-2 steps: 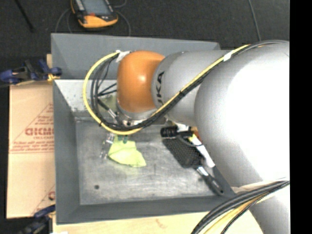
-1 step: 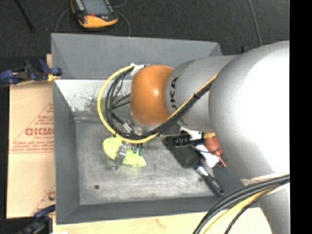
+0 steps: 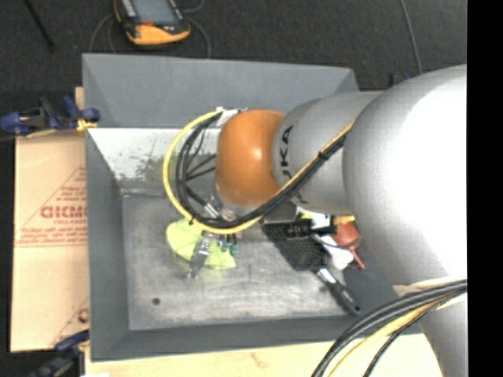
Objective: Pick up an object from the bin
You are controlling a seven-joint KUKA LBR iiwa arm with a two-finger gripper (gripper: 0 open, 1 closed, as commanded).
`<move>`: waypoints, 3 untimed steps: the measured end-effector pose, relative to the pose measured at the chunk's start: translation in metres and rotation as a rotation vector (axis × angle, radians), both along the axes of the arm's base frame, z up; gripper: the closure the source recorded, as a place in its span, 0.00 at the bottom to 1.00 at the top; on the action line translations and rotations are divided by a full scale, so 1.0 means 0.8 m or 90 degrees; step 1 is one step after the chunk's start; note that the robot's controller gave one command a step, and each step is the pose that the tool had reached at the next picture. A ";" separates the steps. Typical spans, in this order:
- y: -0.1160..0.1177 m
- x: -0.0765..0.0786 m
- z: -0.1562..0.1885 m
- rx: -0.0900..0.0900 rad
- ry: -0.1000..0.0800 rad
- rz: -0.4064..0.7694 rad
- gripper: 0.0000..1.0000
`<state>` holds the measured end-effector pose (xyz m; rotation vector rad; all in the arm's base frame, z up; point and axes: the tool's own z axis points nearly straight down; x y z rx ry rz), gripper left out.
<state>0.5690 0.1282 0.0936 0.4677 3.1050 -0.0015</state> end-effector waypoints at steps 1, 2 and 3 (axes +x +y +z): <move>-0.014 -0.024 -0.007 0.001 0.000 -0.063 1.00; -0.014 -0.024 -0.007 0.001 0.000 -0.063 1.00; -0.018 -0.023 0.043 0.000 0.005 -0.067 1.00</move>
Offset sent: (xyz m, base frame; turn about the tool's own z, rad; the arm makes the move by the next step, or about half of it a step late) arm 0.0000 0.0000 0.0000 0.0000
